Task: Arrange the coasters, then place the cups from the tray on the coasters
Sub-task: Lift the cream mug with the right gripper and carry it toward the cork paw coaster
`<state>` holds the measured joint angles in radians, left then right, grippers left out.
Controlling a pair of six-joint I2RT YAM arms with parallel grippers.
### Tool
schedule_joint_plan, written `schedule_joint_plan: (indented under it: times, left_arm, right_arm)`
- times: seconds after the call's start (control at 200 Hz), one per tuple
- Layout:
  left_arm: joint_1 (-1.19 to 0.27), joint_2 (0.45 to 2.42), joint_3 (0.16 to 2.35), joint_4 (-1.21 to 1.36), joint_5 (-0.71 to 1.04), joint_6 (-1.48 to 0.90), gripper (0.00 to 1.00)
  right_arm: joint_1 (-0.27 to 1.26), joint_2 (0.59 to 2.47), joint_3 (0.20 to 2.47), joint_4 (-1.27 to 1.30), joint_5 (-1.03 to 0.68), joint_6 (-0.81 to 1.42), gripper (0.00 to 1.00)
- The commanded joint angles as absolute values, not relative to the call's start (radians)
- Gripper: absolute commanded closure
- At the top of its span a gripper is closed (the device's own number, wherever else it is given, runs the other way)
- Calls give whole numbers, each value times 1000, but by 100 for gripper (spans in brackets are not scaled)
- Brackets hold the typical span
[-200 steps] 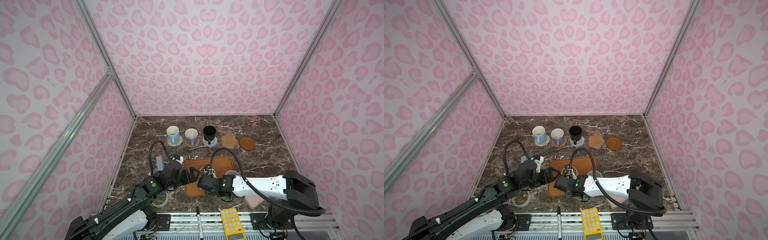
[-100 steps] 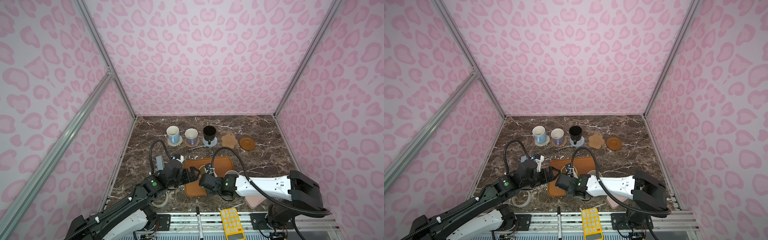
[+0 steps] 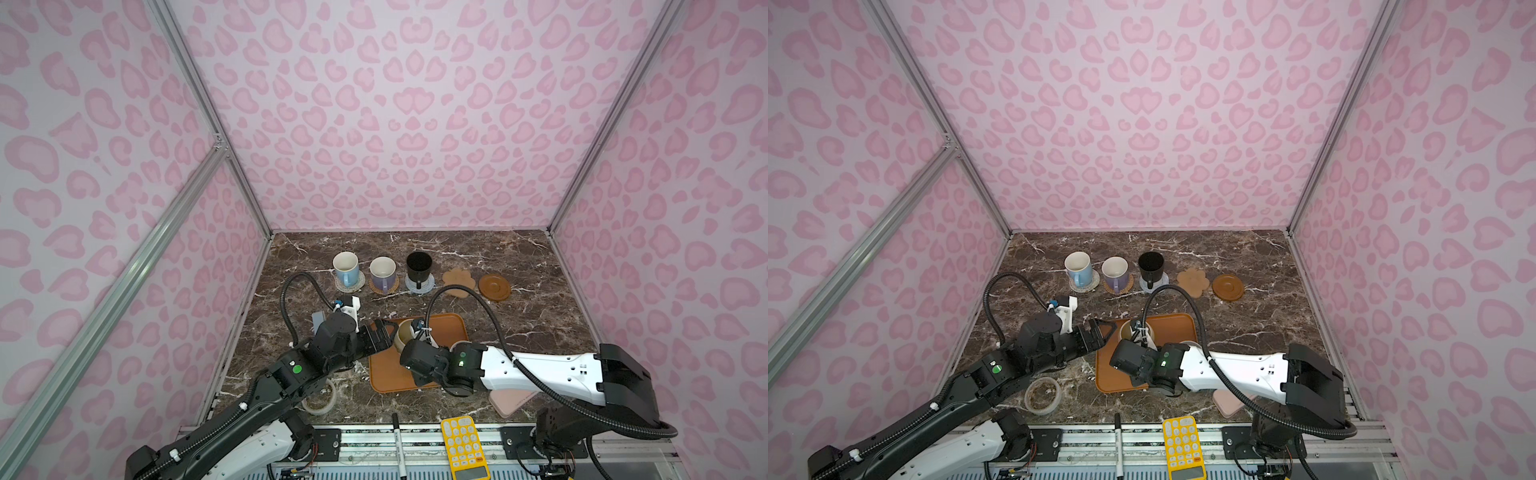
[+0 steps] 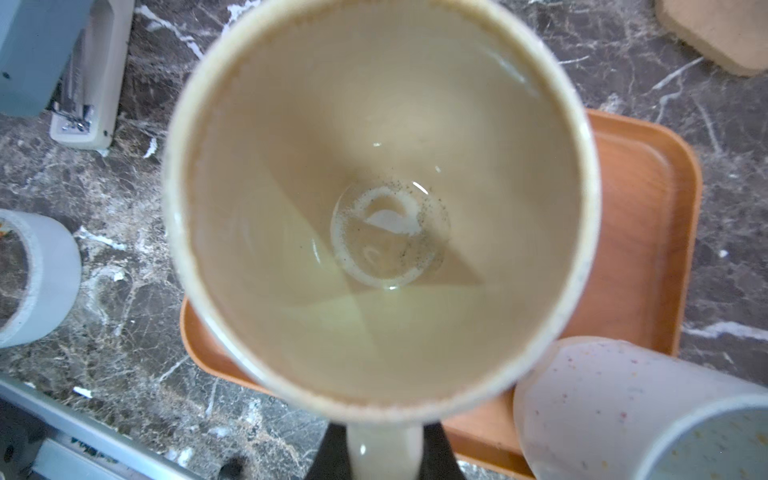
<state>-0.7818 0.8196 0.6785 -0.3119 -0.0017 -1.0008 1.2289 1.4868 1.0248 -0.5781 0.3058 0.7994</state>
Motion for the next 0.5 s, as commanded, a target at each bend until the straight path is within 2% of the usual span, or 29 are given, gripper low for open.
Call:
schedule_joint_plan:
  times: [0.0, 0.23, 0.495]
  left_arm:
    - [-781, 819, 719, -326, -43, -999, 4]
    - [-779, 859, 788, -312, -76, -998, 3]
    - [-779, 1009, 903, -289, -39, -952, 3]
  right_arm:
    - [1213, 1467, 1051, -569, 372, 763, 100]
    - [1140, 1397, 1073, -595, 373, 719, 100]
    - [993, 1311, 1061, -605, 316, 664, 100]
